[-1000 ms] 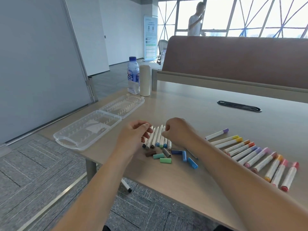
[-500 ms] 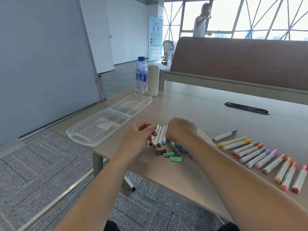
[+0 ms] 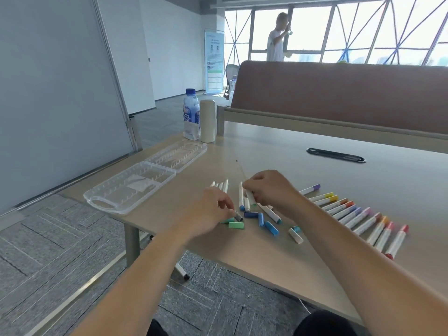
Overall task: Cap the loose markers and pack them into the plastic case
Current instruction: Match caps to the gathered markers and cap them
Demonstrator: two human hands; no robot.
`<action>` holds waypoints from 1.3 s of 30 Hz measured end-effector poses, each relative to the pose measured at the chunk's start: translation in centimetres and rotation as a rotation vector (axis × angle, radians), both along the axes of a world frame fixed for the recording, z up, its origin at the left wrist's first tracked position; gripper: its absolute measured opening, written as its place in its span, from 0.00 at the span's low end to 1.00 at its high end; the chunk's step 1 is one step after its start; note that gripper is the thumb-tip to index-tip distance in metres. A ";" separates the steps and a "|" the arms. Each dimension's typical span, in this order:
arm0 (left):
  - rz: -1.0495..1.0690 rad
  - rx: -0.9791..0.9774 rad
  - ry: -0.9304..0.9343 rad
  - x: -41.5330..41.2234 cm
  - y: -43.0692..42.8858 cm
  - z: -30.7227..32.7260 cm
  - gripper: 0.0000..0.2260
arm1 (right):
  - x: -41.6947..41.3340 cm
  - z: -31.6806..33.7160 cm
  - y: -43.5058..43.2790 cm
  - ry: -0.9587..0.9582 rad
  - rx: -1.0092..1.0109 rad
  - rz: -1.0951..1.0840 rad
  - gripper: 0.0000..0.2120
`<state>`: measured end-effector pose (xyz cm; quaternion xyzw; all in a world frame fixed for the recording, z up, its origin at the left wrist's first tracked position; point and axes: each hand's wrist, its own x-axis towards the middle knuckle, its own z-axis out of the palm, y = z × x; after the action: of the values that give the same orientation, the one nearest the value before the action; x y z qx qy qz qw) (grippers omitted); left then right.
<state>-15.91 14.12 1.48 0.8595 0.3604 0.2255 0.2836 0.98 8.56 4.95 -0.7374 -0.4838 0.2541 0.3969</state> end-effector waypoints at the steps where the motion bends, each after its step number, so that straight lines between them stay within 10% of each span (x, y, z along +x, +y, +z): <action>1: -0.007 0.027 0.061 0.2 -0.2 0.0 0.02 | 0.2 -0.1 -0.5 0.050 0.014 0.009 0.11; 12: -0.057 0.204 0.340 1.5 -1.6 -0.7 0.06 | 1.0 -0.8 -4.3 0.223 0.073 0.142 0.02; 23: 0.064 -0.396 -0.594 0.5 -0.4 2.1 0.06 | 0.9 -1.1 -4.8 -0.010 0.018 0.248 0.01; 39: 0.028 -0.193 -0.441 0.8 -1.0 3.2 0.09 | 0.5 -0.5 -5.2 -0.110 0.043 0.280 0.04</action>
<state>-15.14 13.10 4.64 0.7534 0.3215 0.3760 0.4332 1.50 3.36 4.42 -0.6667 -0.6084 0.2557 0.3463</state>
